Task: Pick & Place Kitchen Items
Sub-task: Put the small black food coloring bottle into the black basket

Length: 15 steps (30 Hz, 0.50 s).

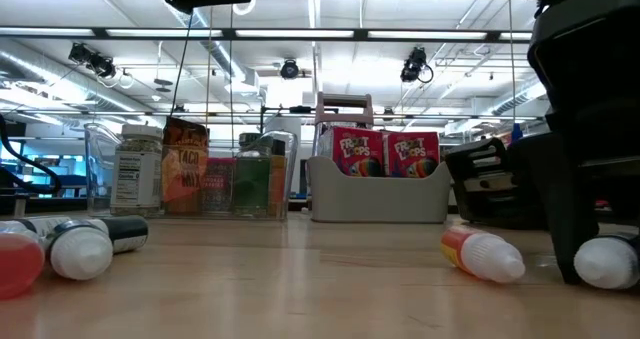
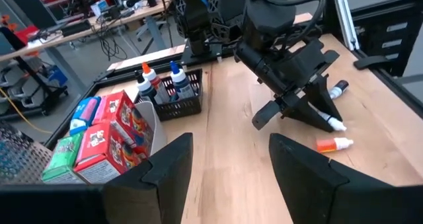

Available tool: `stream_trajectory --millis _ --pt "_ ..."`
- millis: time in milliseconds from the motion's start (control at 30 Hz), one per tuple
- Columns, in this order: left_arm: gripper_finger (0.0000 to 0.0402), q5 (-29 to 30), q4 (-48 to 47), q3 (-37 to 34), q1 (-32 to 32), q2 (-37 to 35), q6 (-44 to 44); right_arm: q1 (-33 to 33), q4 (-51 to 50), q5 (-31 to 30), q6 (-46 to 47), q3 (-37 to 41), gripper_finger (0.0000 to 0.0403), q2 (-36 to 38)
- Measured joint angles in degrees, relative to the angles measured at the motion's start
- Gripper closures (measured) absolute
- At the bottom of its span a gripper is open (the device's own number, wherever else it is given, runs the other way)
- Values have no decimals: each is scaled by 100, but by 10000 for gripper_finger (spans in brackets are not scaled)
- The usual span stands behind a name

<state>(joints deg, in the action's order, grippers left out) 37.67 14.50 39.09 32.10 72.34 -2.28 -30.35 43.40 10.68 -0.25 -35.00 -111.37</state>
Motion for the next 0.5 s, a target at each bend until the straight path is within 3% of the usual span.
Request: stream_trajectory --millis 267,500 --pt "191 -1 0 0 0 0 -468 1 -2 31 71 2 321 2" --pt "191 -2 -2 0 0 0 -689 6 -9 41 72 2 302 2"
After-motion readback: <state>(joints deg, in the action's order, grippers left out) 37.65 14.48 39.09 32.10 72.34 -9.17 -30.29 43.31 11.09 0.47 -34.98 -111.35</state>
